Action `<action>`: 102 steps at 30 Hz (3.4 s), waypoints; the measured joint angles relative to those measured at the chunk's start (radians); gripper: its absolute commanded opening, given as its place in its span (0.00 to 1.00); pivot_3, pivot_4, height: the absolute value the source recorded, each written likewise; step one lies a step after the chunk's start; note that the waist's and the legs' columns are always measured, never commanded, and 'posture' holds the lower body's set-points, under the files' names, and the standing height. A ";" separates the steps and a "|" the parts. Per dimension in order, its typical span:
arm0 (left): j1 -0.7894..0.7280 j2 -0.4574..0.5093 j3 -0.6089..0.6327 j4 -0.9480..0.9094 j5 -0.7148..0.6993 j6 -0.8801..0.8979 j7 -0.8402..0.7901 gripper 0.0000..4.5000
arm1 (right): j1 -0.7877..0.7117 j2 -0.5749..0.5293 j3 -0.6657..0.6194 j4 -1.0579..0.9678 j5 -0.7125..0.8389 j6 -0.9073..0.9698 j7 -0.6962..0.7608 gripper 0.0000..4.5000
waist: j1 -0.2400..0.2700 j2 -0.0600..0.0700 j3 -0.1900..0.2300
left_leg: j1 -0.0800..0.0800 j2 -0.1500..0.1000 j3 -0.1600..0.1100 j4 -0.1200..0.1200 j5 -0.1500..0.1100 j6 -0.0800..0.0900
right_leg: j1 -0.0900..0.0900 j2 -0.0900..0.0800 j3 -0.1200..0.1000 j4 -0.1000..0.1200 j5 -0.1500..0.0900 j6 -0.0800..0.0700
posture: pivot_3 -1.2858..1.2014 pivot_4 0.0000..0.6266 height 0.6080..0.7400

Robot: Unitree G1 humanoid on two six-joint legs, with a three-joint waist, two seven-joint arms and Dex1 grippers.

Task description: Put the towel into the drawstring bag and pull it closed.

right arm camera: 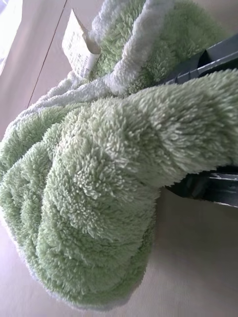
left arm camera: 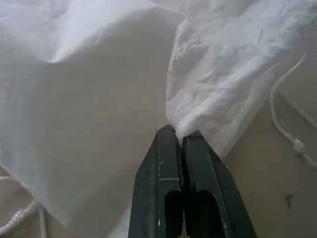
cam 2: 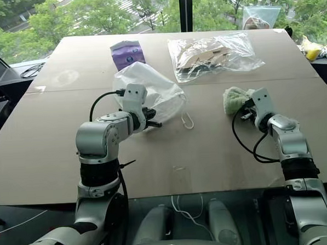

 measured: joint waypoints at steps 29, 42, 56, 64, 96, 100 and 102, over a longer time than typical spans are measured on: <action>-0.118 -0.032 0.173 0.252 -0.274 0.069 -0.038 0.00 | 0.209 0.190 0.441 -0.444 -0.443 -0.197 -0.192 0.05 | 0.005 0.002 0.002 | -0.003 -0.001 -0.002 -0.002 0.000 -0.001 | -0.003 -0.002 -0.002 -0.001 0.000 0.000 | 0.52 0.24 1.00; -0.061 0.033 0.106 0.191 -0.355 -0.012 -0.118 0.00 | 0.197 0.155 0.467 -0.398 -0.451 -0.170 -0.125 0.05 | 0.005 0.002 0.002 | -0.002 -0.002 -0.003 -0.002 0.000 -0.001 | -0.002 -0.002 -0.002 -0.001 0.000 0.000 | 0.52 0.24 1.00; -0.020 0.169 -0.046 0.184 -0.435 -0.298 -0.359 0.00 | 0.174 0.153 0.466 -0.378 -0.451 -0.140 -0.131 0.05 | 0.006 0.002 0.002 | -0.002 -0.002 -0.002 -0.001 0.001 -0.001 | -0.002 -0.002 -0.002 -0.001 -0.001 -0.001 | 0.52 0.24 1.00; 0.035 0.241 -0.116 0.153 -0.455 -0.369 -0.436 0.00 | 0.162 0.319 0.318 -0.400 -0.249 0.014 -0.128 0.05 | 0.005 0.003 0.002 | -0.003 -0.001 -0.003 -0.001 0.001 -0.001 | -0.002 -0.001 -0.002 0.000 -0.001 -0.002 | 0.52 0.24 1.00; 0.019 0.271 -0.197 0.142 -0.567 -0.478 -0.631 0.00 | 0.017 0.628 -0.313 -0.550 1.017 0.728 -0.742 0.05 | -0.002 0.007 0.004 | -0.004 -0.001 -0.006 -0.006 0.001 0.000 | -0.004 -0.001 -0.005 -0.002 -0.003 -0.004 | 0.52 0.24 1.00; 0.018 0.250 -0.205 0.159 -0.565 -0.490 -0.614 0.00 | 0.017 0.628 -0.304 -0.502 1.224 0.593 -0.981 0.05 | -0.001 0.007 0.005 | -0.006 -0.001 -0.006 -0.006 0.001 0.000 | -0.006 -0.001 -0.005 -0.002 -0.003 -0.004 | 0.52 0.24 1.00; 0.018 0.234 -0.207 0.162 -0.565 -0.492 -0.605 0.00 | 0.017 0.628 -0.287 -0.497 1.300 0.513 -1.085 0.05 | -0.001 0.007 0.005 | -0.007 -0.001 -0.006 -0.007 0.001 0.000 | -0.007 -0.001 -0.005 -0.003 -0.003 -0.004 | 0.52 0.24 1.00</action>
